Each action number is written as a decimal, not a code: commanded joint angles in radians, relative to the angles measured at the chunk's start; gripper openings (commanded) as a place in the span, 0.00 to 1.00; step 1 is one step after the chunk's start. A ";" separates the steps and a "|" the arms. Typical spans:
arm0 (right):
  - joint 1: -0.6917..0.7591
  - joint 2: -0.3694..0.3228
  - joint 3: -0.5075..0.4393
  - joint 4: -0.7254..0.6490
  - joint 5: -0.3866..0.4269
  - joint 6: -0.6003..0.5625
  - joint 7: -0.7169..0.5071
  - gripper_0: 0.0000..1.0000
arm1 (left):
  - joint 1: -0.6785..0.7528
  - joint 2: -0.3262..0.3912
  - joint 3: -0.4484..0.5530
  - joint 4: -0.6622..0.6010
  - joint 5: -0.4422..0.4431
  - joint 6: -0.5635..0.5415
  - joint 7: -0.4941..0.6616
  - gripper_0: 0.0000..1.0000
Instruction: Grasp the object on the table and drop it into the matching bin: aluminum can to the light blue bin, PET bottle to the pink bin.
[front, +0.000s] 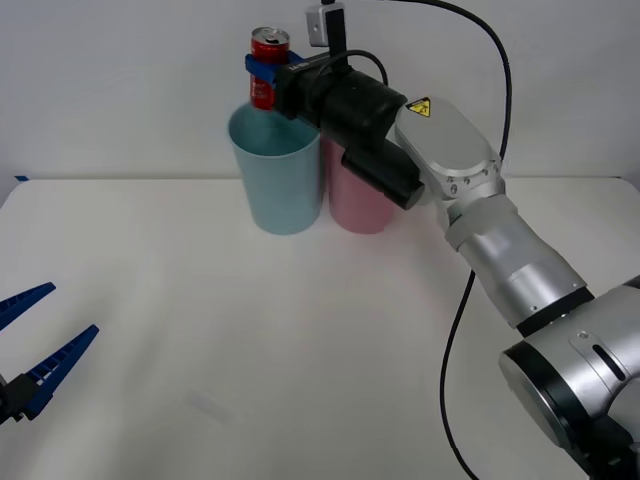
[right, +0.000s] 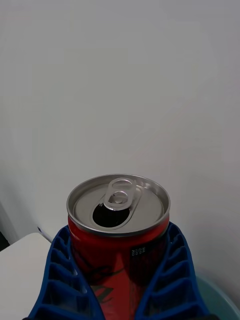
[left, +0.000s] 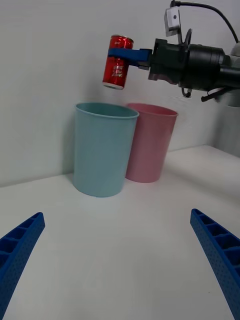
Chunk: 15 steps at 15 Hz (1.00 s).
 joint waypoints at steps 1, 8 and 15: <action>-0.002 0.009 0.001 0.010 0.000 0.029 0.015 0.00 | 0.000 0.000 0.000 0.000 0.000 0.000 0.000 1.00; -0.002 0.007 -0.002 0.010 -0.002 0.034 0.023 1.00 | 0.000 0.000 0.000 0.000 0.000 0.000 0.000 1.00; 0.079 -0.014 -0.008 -0.109 -0.015 0.031 0.038 1.00 | 0.000 0.000 0.000 0.000 0.000 0.000 0.000 1.00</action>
